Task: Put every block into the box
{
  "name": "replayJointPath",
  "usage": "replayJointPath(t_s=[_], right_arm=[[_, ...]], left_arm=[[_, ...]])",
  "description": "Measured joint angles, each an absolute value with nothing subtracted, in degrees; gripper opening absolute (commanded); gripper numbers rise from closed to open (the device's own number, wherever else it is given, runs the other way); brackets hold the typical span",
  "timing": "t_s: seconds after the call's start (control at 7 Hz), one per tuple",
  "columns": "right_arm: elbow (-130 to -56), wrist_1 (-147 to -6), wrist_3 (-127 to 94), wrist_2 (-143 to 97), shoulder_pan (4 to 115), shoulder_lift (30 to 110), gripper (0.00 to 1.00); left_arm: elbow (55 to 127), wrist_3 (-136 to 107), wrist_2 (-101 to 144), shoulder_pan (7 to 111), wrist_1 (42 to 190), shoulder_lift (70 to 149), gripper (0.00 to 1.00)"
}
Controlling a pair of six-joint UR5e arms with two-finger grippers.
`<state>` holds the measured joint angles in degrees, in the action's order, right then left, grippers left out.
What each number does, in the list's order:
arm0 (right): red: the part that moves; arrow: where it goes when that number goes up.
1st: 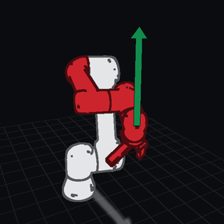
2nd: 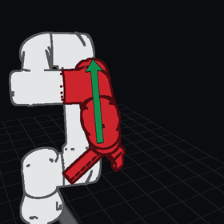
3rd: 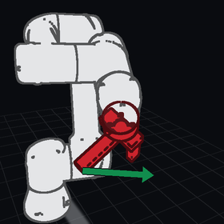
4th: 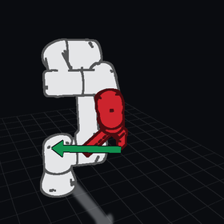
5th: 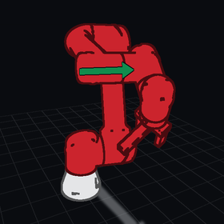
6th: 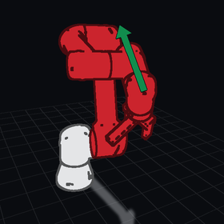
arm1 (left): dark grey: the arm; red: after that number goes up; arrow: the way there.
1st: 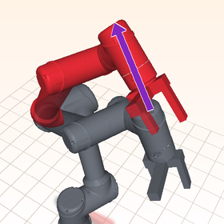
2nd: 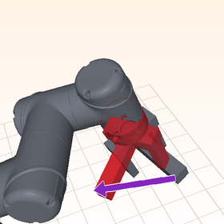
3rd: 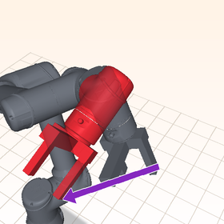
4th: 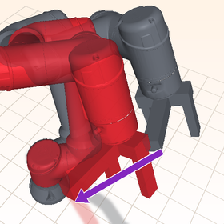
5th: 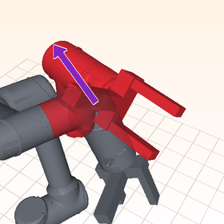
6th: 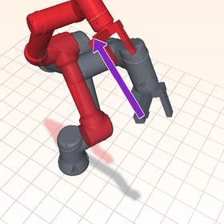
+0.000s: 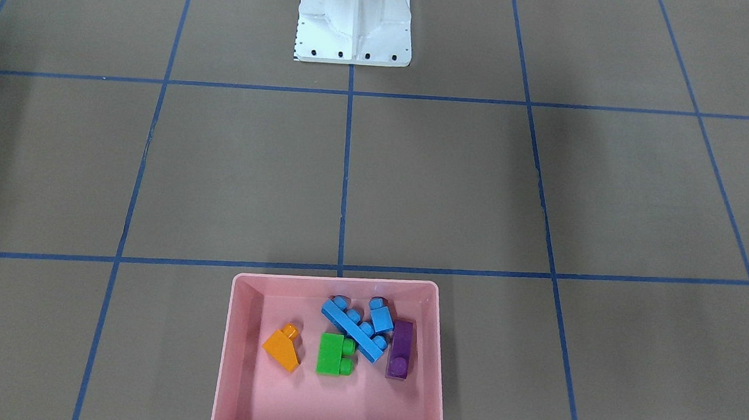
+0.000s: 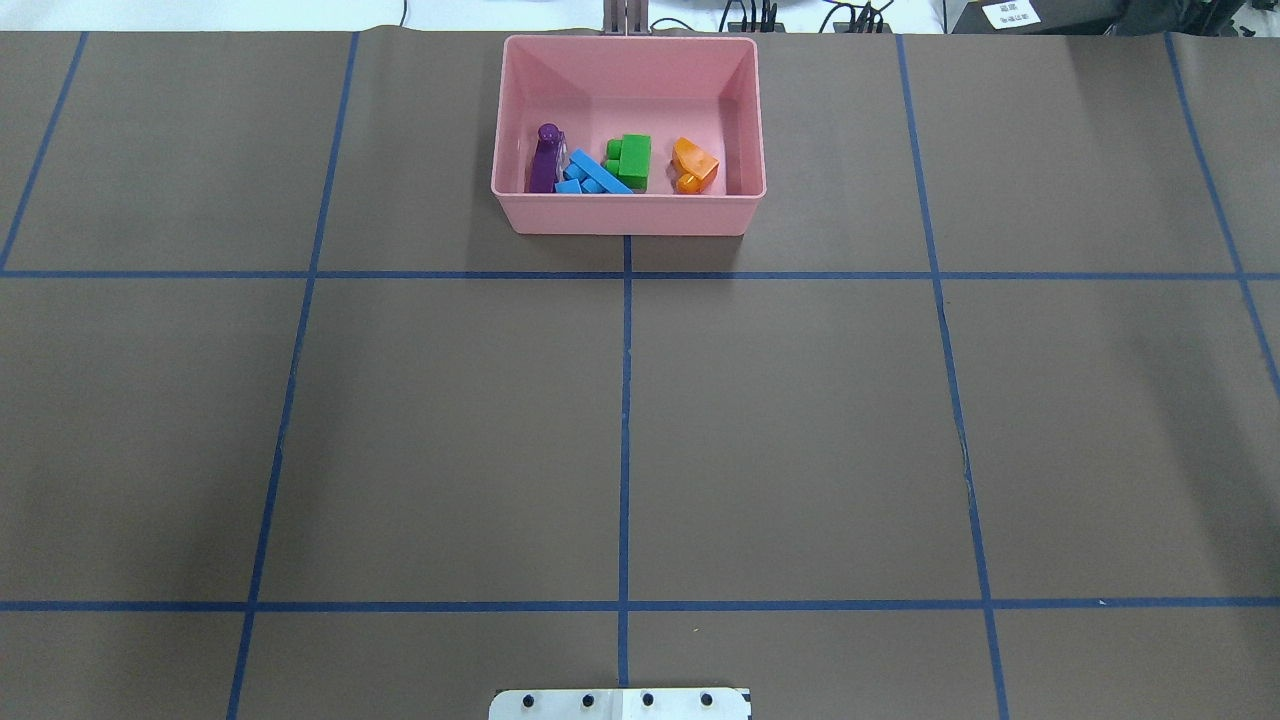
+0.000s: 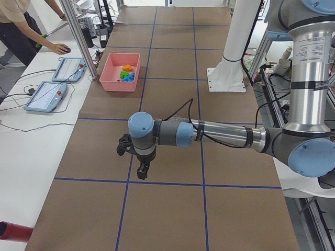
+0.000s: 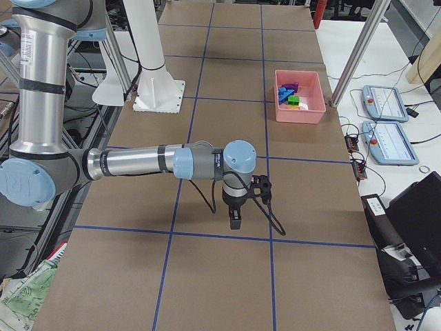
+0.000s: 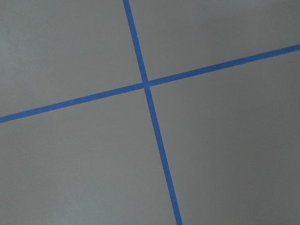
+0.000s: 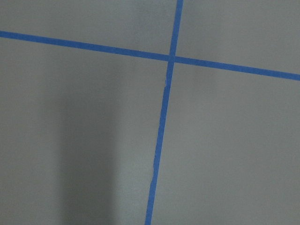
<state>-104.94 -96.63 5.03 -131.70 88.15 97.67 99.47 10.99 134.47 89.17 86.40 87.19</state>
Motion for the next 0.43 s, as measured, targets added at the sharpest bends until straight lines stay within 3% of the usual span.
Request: replayJointPath(t_s=[0.43], right_arm=[[-104.94,-96.67,5.02,-132.10,88.15,97.84,1.00]], left_arm=[[99.39,10.99,134.47,89.17,86.34,87.19,1.00]])
